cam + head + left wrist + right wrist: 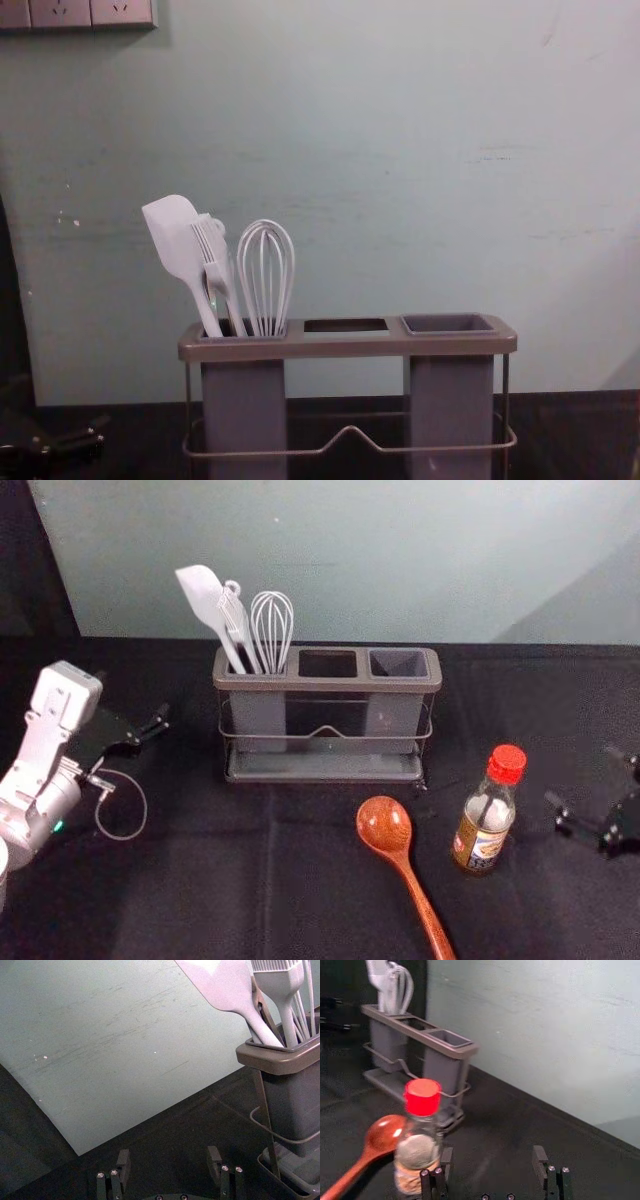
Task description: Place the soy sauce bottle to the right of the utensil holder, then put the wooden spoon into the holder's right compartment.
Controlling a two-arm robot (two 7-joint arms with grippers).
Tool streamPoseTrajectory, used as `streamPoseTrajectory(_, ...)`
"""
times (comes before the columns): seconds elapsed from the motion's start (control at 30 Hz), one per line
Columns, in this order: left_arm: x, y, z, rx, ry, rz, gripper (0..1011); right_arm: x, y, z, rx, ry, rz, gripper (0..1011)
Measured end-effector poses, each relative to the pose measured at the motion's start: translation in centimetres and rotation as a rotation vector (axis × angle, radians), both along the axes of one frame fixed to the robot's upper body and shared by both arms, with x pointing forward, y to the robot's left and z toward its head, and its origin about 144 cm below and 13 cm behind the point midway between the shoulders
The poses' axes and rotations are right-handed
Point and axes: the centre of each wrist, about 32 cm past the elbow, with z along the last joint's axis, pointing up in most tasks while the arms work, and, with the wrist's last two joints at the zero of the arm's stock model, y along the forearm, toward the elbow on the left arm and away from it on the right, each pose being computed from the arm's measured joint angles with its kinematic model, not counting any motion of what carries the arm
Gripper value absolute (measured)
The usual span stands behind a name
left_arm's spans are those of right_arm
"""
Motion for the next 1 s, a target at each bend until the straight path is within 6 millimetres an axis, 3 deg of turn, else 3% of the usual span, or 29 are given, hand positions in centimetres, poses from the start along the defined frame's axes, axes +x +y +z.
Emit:
streamPoseTrajectory(0.33,0.0,0.0,0.0,0.0,0.0,0.0,1005,-1.0,0.6,0.5,0.037,0.048,0.101,1003)
streamPoseTrajectory(0.67,0.0,0.0,0.0,0.0,0.0,0.0,1005,0.5,3.4,-0.8,0.117,0.015,0.147,1003)
streamPoseTrajectory(1.0,0.0,0.0,0.0,0.0,0.0,0.0,1005,2.1,6.4,-2.9,0.209,-0.028,0.088,1003)
